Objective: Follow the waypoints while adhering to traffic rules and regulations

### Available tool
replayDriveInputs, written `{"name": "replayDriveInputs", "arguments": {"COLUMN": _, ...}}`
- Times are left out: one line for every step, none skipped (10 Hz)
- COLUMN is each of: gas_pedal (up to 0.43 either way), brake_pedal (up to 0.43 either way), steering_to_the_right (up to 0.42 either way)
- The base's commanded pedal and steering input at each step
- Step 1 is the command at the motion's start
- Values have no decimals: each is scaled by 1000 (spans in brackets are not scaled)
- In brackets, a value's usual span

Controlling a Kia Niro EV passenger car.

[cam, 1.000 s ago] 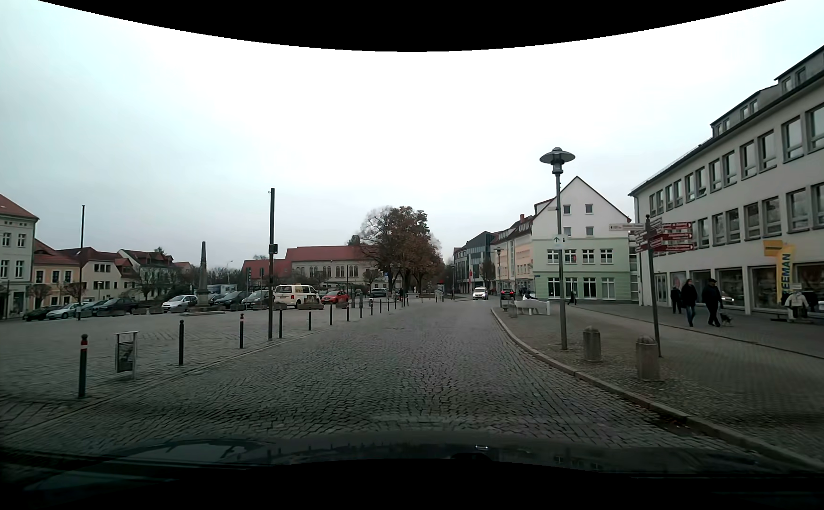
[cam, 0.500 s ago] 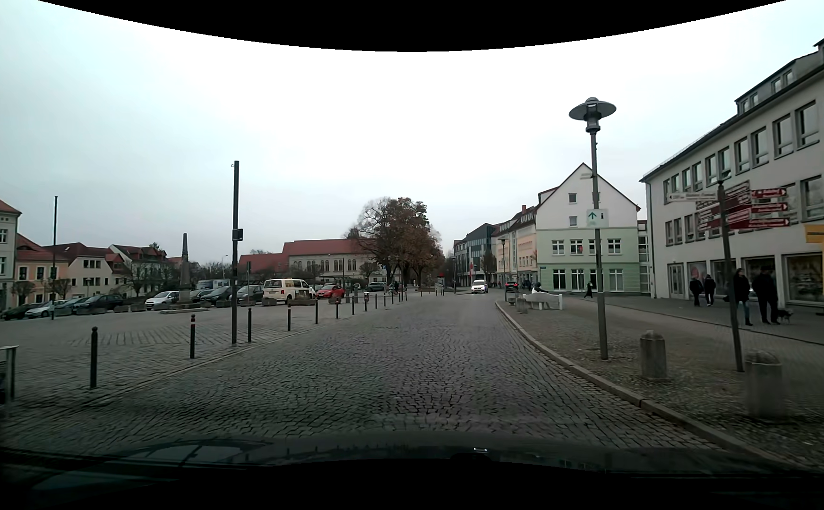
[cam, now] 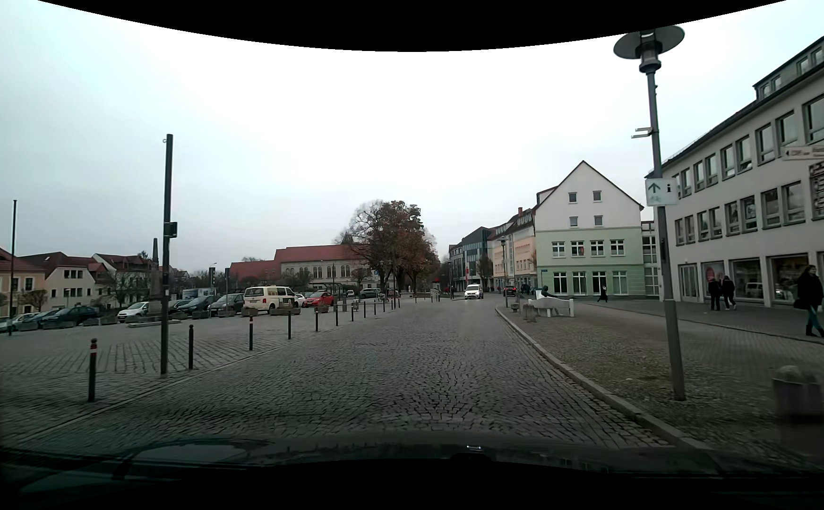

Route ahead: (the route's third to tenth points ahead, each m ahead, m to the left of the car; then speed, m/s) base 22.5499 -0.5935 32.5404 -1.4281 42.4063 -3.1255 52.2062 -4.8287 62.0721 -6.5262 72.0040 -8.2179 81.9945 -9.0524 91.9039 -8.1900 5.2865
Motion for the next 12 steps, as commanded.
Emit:
{"name": "replayDriveInputs", "arguments": {"gas_pedal": 130, "brake_pedal": 0, "steering_to_the_right": 42}}
{"name": "replayDriveInputs", "arguments": {"gas_pedal": 118, "brake_pedal": 0, "steering_to_the_right": 47}}
{"name": "replayDriveInputs", "arguments": {"gas_pedal": 110, "brake_pedal": 0, "steering_to_the_right": 47}}
{"name": "replayDriveInputs", "arguments": {"gas_pedal": 98, "brake_pedal": 0, "steering_to_the_right": 47}}
{"name": "replayDriveInputs", "arguments": {"gas_pedal": 98, "brake_pedal": 0, "steering_to_the_right": 47}}
{"name": "replayDriveInputs", "arguments": {"gas_pedal": 98, "brake_pedal": 0, "steering_to_the_right": 48}}
{"name": "replayDriveInputs", "arguments": {"gas_pedal": 98, "brake_pedal": 0, "steering_to_the_right": 47}}
{"name": "replayDriveInputs", "arguments": {"gas_pedal": 98, "brake_pedal": 0, "steering_to_the_right": 45}}
{"name": "replayDriveInputs", "arguments": {"gas_pedal": 98, "brake_pedal": 0, "steering_to_the_right": 39}}
{"name": "replayDriveInputs", "arguments": {"gas_pedal": 98, "brake_pedal": 0, "steering_to_the_right": 40}}
{"name": "replayDriveInputs", "arguments": {"gas_pedal": 98, "brake_pedal": 0, "steering_to_the_right": 40}}
{"name": "replayDriveInputs", "arguments": {"gas_pedal": 98, "brake_pedal": 0, "steering_to_the_right": 39}}
